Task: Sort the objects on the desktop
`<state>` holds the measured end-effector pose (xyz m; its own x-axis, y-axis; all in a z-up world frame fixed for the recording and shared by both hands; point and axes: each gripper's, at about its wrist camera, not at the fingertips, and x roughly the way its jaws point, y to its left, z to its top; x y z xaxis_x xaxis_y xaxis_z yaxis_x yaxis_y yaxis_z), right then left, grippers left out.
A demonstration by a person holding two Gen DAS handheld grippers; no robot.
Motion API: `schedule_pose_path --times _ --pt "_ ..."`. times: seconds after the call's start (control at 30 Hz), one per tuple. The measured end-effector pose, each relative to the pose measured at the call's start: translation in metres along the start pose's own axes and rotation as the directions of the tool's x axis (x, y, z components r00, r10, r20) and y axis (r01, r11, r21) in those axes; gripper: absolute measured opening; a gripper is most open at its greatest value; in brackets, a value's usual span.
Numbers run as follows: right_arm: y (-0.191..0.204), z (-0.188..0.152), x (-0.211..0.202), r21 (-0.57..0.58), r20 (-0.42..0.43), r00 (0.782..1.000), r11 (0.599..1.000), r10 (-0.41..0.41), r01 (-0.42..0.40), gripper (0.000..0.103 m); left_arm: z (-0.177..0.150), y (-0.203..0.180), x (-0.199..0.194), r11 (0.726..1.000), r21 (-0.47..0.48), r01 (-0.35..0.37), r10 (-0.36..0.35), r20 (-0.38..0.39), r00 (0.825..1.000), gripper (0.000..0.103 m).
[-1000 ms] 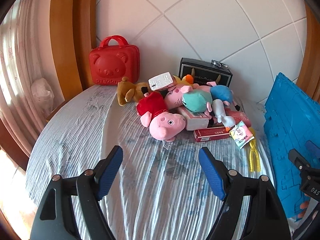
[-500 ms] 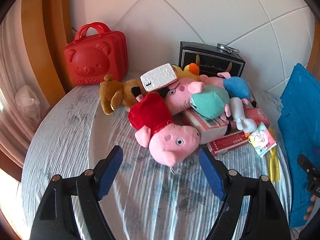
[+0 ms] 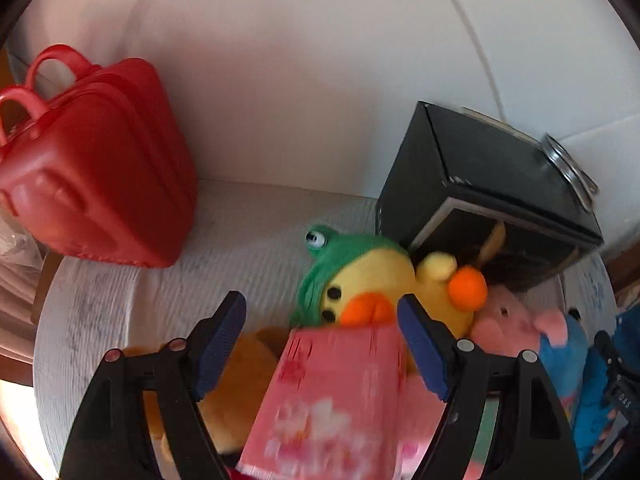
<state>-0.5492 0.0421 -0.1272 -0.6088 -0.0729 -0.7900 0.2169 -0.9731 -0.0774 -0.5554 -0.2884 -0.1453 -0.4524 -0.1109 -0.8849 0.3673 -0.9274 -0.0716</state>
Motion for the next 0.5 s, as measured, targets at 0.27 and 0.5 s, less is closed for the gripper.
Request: schedule_pose_path --times 0.27,0.5 --pt "-0.004 0.025 0.126 -0.063 -0.151 0.983 0.993 -0.108 0.1 0.103 0.037 0.002 0.118 0.997 -0.061 -0.055 0.037 -0.263 0.964 0.103" --pt "0.029 -0.032 0.142 0.013 -0.357 0.901 0.966 0.246 -0.258 0.102 -0.021 0.005 0.085 0.995 -0.07 0.068 -0.081 -0.209 0.975 0.103"
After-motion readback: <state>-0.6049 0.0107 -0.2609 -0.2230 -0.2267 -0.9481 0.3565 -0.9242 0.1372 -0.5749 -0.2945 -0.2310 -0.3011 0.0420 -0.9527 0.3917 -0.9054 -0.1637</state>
